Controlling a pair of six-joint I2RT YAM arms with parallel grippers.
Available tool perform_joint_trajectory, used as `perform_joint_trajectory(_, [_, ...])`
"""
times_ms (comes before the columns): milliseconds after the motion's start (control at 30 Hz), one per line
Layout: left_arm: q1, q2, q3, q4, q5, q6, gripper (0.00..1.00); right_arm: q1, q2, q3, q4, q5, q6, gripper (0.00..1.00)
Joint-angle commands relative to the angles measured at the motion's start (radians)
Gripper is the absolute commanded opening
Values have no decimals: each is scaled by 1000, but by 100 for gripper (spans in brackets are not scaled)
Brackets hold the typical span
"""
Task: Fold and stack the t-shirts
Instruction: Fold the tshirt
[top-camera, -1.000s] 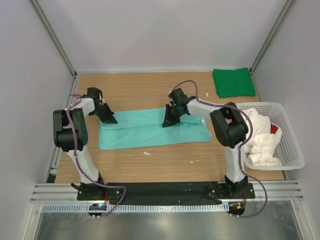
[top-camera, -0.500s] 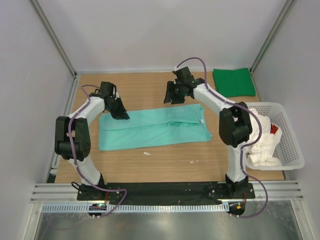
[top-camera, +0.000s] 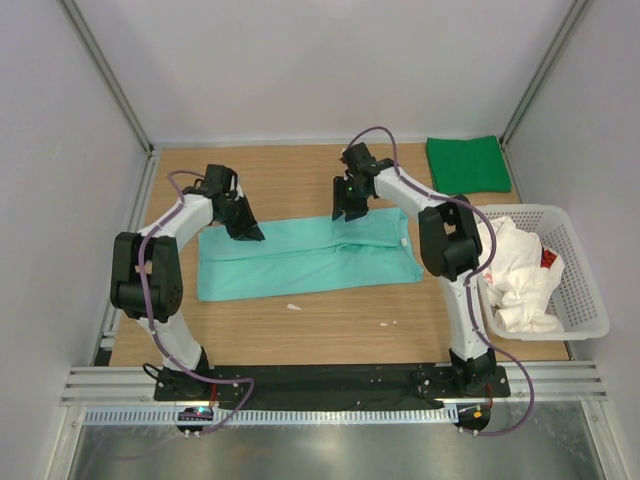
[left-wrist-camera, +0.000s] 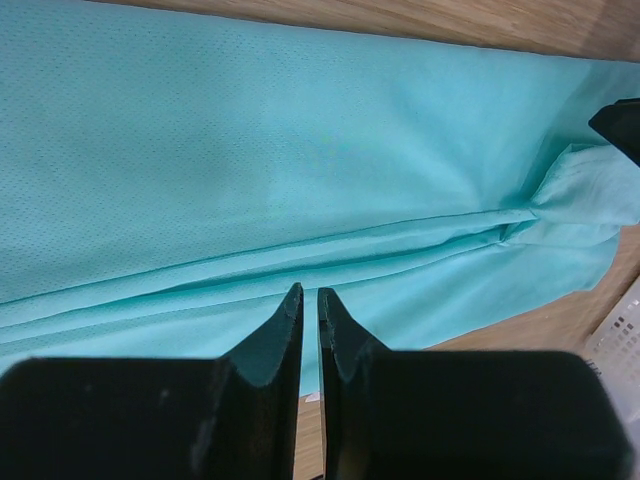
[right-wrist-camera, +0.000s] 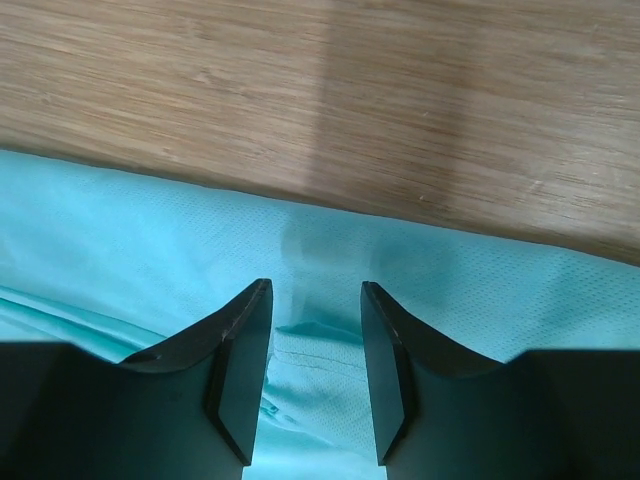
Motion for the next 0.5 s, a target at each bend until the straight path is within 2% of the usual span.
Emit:
perform_joint_trajectory(0, [-1,5,-2,22,27,6,11,6,-53,-21,-2,-25,3,46])
perform_joint_trajectory(467, [-1,9,-5,15,21,23,10,14,-220,-213,18,-103,46,43])
